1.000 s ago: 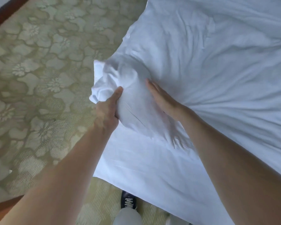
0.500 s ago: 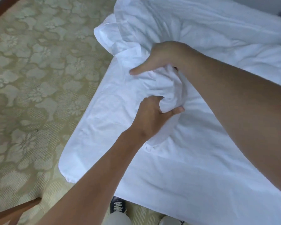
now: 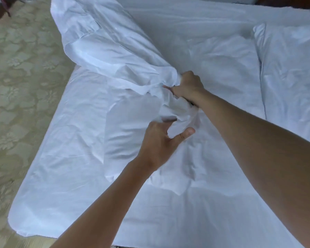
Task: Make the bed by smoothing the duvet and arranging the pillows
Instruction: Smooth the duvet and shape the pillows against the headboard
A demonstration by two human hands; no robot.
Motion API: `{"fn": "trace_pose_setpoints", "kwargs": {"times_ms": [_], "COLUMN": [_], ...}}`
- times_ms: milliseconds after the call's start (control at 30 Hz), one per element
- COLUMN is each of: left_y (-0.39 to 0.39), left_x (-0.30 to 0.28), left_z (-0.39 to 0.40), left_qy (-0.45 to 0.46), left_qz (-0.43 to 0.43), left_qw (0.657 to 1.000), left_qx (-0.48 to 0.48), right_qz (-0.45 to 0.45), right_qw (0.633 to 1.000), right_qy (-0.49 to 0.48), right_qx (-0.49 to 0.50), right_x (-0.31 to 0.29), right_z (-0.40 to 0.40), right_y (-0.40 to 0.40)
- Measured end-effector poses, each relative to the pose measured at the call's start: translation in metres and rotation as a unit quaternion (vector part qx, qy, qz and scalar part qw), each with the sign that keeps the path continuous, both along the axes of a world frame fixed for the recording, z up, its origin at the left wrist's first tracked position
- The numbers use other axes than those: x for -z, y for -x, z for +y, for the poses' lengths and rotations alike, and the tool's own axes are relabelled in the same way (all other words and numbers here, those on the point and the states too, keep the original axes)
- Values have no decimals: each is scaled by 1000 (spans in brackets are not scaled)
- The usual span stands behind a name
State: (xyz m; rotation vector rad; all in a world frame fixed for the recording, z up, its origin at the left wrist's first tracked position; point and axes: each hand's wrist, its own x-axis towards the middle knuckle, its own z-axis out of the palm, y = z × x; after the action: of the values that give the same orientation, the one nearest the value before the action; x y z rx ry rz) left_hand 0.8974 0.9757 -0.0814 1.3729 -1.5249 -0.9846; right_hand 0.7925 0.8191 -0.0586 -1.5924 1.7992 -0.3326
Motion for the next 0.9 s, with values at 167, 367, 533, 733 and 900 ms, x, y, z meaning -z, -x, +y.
{"fn": "trace_pose_setpoints", "kwargs": {"times_ms": [167, 367, 533, 733, 900], "left_y": [110, 216, 259, 261, 266], "left_x": [-4, 9, 51, 73, 78], "left_z": [-17, -14, -3, -2, 3], "left_qy": [14, 46, 63, 78, 96], "left_qz": [3, -22, -150, -226, -300], "left_qw": [998, 984, 960, 951, 931], "left_qx": [65, 170, 227, 197, 182], "right_qz": [-85, -73, -60, -233, -140], "right_qw": [993, 983, 974, 929, 973], "right_qy": [-20, -29, -53, -118, -90], "right_qx": [78, 166, 213, 261, 162], "right_x": [4, 24, 60, 63, 65], "right_z": [5, 25, 46, 58, 74], "right_y": [131, 253, 297, 297, 277]}}
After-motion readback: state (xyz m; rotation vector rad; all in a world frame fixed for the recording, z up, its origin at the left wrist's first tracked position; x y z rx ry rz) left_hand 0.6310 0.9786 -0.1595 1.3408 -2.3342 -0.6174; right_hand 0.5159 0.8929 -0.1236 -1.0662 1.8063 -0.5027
